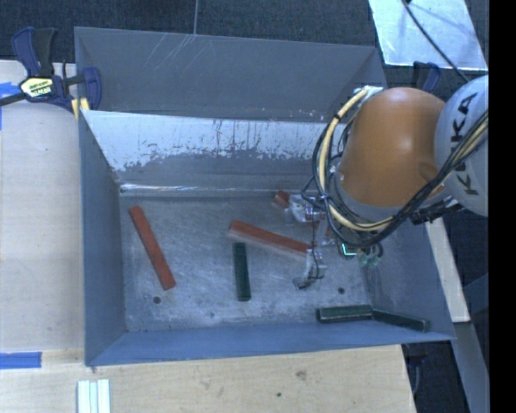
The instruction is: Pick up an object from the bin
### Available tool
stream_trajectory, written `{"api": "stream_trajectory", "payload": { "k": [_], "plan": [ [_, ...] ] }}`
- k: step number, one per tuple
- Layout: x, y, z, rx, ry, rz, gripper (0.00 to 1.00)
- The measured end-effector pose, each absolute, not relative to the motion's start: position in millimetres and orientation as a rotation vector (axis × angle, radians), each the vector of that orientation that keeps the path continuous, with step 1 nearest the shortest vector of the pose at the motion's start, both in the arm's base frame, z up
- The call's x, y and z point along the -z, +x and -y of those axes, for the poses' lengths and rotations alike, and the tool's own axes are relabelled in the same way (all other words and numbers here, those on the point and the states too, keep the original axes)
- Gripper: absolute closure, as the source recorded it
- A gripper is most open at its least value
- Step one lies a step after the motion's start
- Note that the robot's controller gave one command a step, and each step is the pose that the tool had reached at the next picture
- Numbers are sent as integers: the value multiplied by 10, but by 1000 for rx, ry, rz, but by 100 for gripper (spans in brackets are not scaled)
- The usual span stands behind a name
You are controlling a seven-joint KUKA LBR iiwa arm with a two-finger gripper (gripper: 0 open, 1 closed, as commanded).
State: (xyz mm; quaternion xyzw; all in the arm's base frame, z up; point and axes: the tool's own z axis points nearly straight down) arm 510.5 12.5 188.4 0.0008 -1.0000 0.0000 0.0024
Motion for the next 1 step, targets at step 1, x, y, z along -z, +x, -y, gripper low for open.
{"api": "stream_trajectory", "payload": {
  "k": [1],
  "plan": [
    [-667,5777,-388,1,219,3137,0]
  ]
}}
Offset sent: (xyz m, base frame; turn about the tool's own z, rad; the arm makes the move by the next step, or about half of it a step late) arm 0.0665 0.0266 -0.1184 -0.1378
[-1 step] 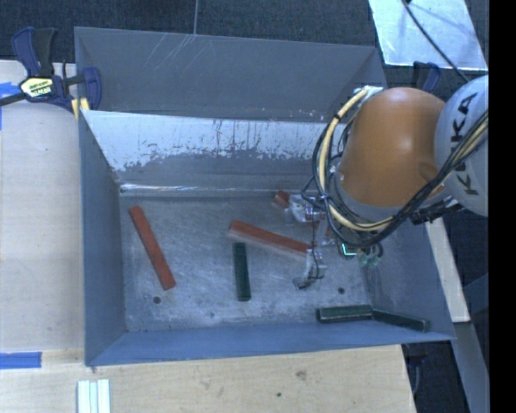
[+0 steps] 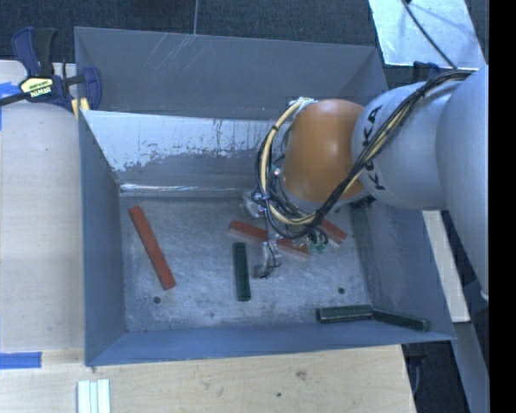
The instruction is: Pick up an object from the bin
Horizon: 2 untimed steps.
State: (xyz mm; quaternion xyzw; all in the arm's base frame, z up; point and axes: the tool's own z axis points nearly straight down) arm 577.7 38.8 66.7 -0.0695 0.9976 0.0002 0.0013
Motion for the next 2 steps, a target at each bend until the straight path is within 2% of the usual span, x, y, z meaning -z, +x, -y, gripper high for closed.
{"api": "stream_trajectory", "payload": {
  "k": [1,2],
  "plan": [
    [-719,5794,-386,-1,-213,-3125,100],
    [-2304,5936,-481,-1,-148,-3125,100]
  ]
}}
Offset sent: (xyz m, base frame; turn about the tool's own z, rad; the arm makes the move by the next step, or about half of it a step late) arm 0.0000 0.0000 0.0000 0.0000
